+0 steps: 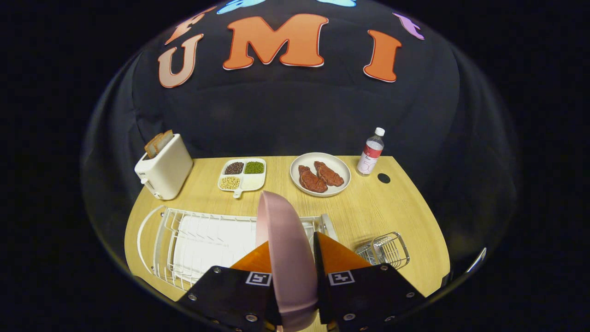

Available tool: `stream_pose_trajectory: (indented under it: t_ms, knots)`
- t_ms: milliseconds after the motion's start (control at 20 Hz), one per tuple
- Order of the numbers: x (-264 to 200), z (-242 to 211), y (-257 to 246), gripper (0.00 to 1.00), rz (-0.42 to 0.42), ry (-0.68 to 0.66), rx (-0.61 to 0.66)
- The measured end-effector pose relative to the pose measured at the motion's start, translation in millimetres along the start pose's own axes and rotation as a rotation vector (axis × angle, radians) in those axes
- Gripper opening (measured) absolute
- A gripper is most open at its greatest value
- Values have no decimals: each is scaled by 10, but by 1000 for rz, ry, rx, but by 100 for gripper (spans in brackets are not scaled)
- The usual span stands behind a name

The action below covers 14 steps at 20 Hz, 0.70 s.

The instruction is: Take the plate from the dish rack, then take the spoon from the basket and place it into the plate.

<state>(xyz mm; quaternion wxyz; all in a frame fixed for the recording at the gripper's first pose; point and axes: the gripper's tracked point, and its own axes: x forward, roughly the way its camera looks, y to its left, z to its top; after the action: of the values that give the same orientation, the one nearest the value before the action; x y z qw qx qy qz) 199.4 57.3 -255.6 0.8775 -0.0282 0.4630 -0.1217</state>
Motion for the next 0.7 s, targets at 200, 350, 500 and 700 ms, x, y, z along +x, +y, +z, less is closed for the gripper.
stream_pose_trajectory:
  t_ms: [200, 350, 500, 700]
  knots:
    - [-365, -12, -8, 30, 70, -42, -5]
    - [-629, -100, -30, 30, 126, -64, -4]
    - [-822, -270, -68, 30, 168, -69, -18]
    - [-999, -593, -119, 30, 220, -59, -28]
